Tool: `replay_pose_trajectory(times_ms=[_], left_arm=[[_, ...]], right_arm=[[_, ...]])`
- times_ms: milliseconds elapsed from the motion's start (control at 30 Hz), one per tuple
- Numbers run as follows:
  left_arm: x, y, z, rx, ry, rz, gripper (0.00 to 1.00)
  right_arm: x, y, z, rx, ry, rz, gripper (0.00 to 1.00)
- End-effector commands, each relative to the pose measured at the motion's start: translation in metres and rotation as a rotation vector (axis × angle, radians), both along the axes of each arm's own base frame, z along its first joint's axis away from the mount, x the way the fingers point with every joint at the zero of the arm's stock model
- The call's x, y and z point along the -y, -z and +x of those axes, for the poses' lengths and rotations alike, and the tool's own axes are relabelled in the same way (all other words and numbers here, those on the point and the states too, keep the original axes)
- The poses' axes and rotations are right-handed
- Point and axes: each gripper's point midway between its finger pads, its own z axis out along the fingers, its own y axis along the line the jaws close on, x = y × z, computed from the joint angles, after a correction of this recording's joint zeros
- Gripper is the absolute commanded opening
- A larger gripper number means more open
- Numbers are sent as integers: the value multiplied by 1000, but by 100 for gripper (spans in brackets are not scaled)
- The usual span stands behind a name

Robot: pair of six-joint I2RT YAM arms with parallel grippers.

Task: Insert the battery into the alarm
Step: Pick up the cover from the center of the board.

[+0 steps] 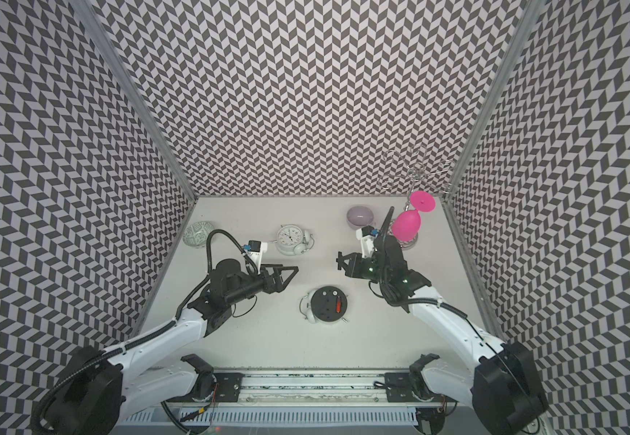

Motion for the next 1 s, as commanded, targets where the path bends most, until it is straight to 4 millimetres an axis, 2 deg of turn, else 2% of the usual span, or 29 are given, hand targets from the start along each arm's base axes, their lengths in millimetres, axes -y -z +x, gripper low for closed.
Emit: replay_pose_trajectory(times_ms=[0, 67, 133, 233, 333, 400, 500, 667, 800, 967], left_arm=[[8, -52, -7, 307, -73, -3, 99], [12, -65, -16, 440, -132, 49, 97], [19, -75, -26, 560, -177, 97, 92], [26, -81, -28, 651, -258, 161, 88], [35, -88, -32, 734, -282, 159, 79], [41, -94, -35, 796, -288, 151, 76], [52, -96, -34, 849, -294, 155, 74], [53, -103, -44, 1025, -311, 156, 61], [58, -106, -48, 1107, -316, 169, 59], [76, -107, -49, 1165, -296, 200, 57]], right_arm=[[-17, -52, -9, 86, -91, 248, 0], [-17, -62, -12, 95, -94, 304, 0], [-16, -70, -15, 99, -86, 359, 0], [-13, -83, -20, 113, -80, 443, 0], [-10, -93, -25, 119, -80, 508, 0], [-9, -99, -28, 117, -80, 546, 0], [-7, -105, -31, 115, -87, 583, 0], [-4, -113, -36, 111, -94, 627, 0], [-3, -118, -38, 104, -101, 660, 0], [-2, -124, -42, 111, -110, 697, 0]])
